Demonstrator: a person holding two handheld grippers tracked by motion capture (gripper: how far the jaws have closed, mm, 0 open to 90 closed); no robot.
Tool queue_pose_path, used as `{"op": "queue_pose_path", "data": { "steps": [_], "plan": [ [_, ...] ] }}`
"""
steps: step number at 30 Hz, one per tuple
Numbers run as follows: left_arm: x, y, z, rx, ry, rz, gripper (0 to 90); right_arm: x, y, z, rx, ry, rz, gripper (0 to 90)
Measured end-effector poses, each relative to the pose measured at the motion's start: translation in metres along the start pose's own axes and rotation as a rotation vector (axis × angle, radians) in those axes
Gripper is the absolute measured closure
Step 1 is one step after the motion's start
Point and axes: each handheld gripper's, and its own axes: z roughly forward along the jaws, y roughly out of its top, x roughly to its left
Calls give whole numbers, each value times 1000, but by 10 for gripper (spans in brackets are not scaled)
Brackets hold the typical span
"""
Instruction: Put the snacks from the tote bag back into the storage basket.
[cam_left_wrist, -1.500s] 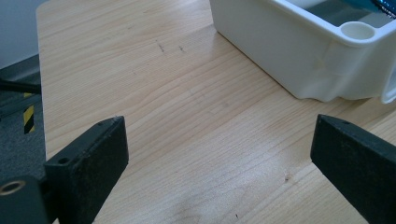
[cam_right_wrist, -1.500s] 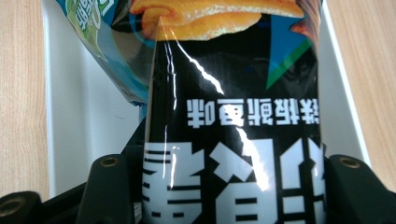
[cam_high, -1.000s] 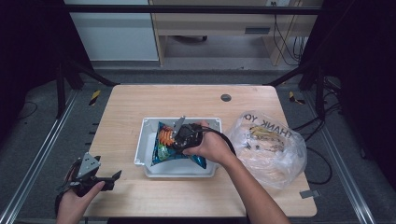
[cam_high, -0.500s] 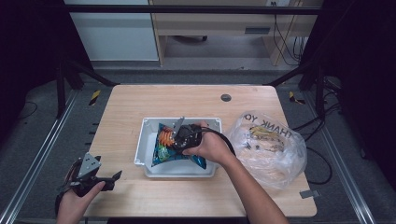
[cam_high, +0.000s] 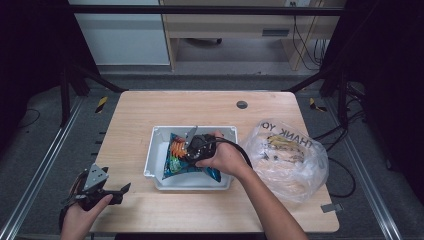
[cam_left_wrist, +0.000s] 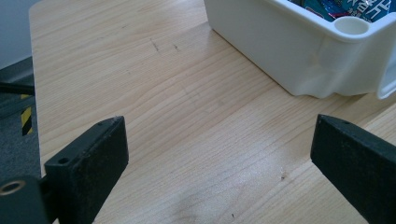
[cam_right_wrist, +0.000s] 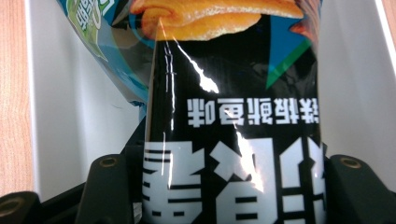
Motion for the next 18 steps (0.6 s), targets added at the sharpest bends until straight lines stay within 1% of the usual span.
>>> {"op": "queue_pose_path", "data": {
  "steps": [18],
  "plan": [
    [0,0,0,-1,-2,-1,37,1,-1,2,-4,-7,10,404]
  ]
}}
